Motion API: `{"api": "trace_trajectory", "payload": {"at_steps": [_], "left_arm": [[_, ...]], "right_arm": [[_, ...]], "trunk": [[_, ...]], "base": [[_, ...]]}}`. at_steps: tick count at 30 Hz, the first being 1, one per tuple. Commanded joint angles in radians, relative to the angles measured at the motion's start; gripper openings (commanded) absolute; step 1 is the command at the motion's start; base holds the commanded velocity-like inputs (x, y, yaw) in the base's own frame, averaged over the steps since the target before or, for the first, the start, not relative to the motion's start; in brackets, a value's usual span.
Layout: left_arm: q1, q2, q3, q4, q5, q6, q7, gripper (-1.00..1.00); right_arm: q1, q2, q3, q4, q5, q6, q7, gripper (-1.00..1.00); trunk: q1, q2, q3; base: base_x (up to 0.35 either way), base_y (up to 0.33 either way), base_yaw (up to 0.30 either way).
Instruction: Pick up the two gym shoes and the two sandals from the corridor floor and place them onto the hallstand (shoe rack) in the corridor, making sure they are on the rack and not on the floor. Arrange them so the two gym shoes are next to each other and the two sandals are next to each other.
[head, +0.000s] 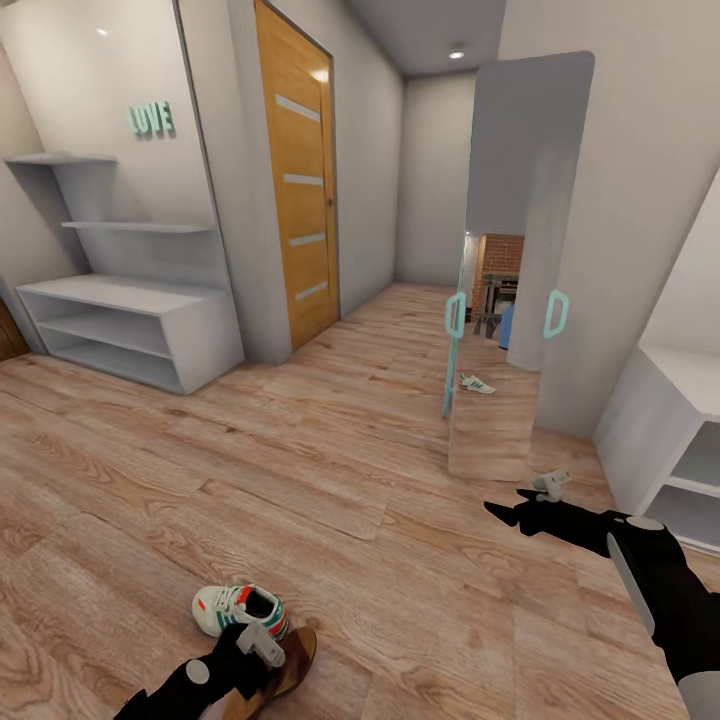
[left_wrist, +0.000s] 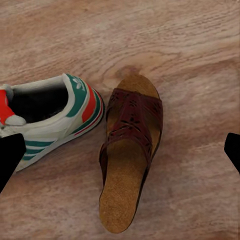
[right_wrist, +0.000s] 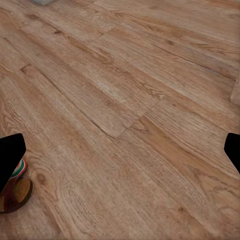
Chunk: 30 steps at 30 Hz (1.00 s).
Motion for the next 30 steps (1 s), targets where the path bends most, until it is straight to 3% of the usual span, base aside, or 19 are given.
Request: {"api": "trace_trajectory", "payload": {"at_steps": [1, 6, 10, 15, 30], "left_arm": [[-0.004, 0.001, 0.0, -0.001, -0.011, -0.003, -0.001, 1.0], [-0.05, 0.007, -0.003, -0.001, -0.011, 0.044, -0.001, 1.0], [-0.057, 0.009, -0.004, -0.001, -0.012, 0.057, -0.001, 1.0], [-0.059, 0.021, -0.005, -0.002, -0.012, 0.06, -0.001, 1.0], [-0.067, 0.024, -0.006, -0.006, -0.012, 0.062, -0.001, 1.0]], "right_arm": [[-0.001, 0.0, -0.002, -0.001, 0.0, 0.007, 0.005, 1.0], [0.0, 0.0, -0.003, -0.001, 0.0, 0.008, 0.005, 1.0], [0.0, 0.0, -0.003, -0.001, 0.0, 0.008, 0.005, 1.0], [0.0, 0.0, -0.003, -0.001, 0.0, 0.008, 0.005, 1.0], [0.0, 0.0, -0.003, -0.001, -0.001, 0.008, 0.005, 1.0]], "trunk": [[0.0, 0.0, -0.001], [0.0, 0.0, -0.001], [0.0, 0.0, -0.001], [0.019, -0.035, -0.021], [0.019, -0.035, -0.043]], "base": [[0.0, 0.0, 0.0], [0.0, 0.0, 0.0], [0.0, 0.0, 0.0], [0.0, 0.0, 0.0], [0.0, 0.0, 0.0]]}}
